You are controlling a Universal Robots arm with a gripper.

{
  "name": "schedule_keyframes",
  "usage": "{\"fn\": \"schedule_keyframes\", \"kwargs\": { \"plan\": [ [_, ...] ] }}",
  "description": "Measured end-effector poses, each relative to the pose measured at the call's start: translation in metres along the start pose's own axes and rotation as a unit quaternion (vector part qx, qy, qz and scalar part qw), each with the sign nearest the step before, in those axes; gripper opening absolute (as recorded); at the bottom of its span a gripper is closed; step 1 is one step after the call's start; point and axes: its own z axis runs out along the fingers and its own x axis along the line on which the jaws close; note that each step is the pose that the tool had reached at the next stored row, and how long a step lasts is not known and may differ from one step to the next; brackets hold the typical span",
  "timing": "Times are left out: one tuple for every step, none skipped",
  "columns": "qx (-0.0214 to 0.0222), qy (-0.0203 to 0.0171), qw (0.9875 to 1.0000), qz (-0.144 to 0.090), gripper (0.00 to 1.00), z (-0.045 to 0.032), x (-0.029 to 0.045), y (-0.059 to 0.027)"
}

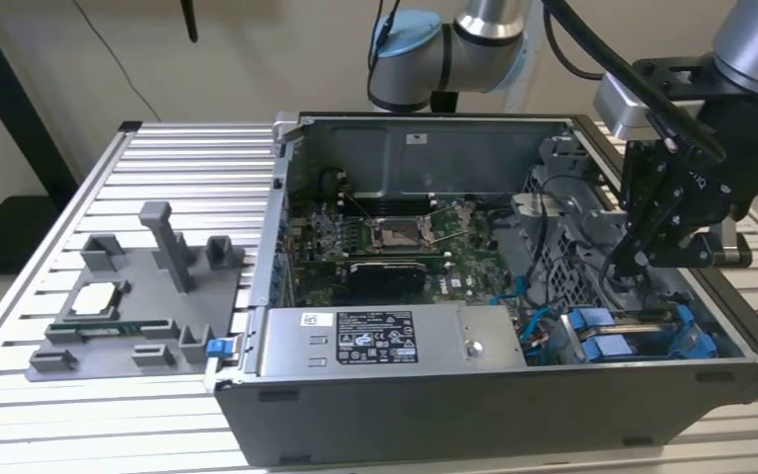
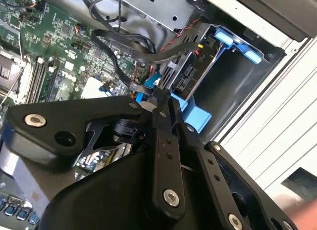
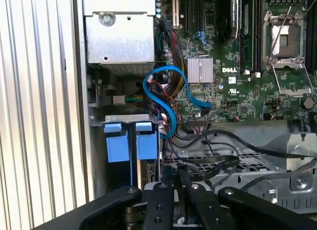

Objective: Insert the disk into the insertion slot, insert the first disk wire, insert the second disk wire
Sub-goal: 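Insert the first disk wire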

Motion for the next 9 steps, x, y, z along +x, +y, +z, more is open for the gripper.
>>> {"fn": "schedule_keyframes", "kwargs": {
  "plan": [
    [0.0000, 0.0000, 1.0000, 0.000, 0.00, 0.0000, 0.0000, 0.0000],
    [0.0000, 0.0000, 1.0000, 0.000, 0.00, 0.0000, 0.0000, 0.0000],
    [0.0000, 0.0000, 1.0000, 0.000, 0.00, 0.0000, 0.0000, 0.0000],
    [0.0000, 0.0000, 1.0000, 0.000, 0.00, 0.0000, 0.0000, 0.0000],
    [0.0000, 0.0000, 1.0000, 0.000, 0.00, 0.0000, 0.0000, 0.0000],
    [0.0000, 0.0001, 1.0000, 0.000, 0.00, 0.0000, 0.0000, 0.0000],
    [0.0000, 0.0000, 1.0000, 0.000, 0.00, 0.0004, 0.0000, 0.0000],
    [0.0000, -0.0001, 1.0000, 0.000, 0.00, 0.0011, 0.0002, 0.0000],
    [0.0000, 0.0000, 1.0000, 0.000, 0.00, 0.0016, 0.0008, -0.0001]
  ]
}}
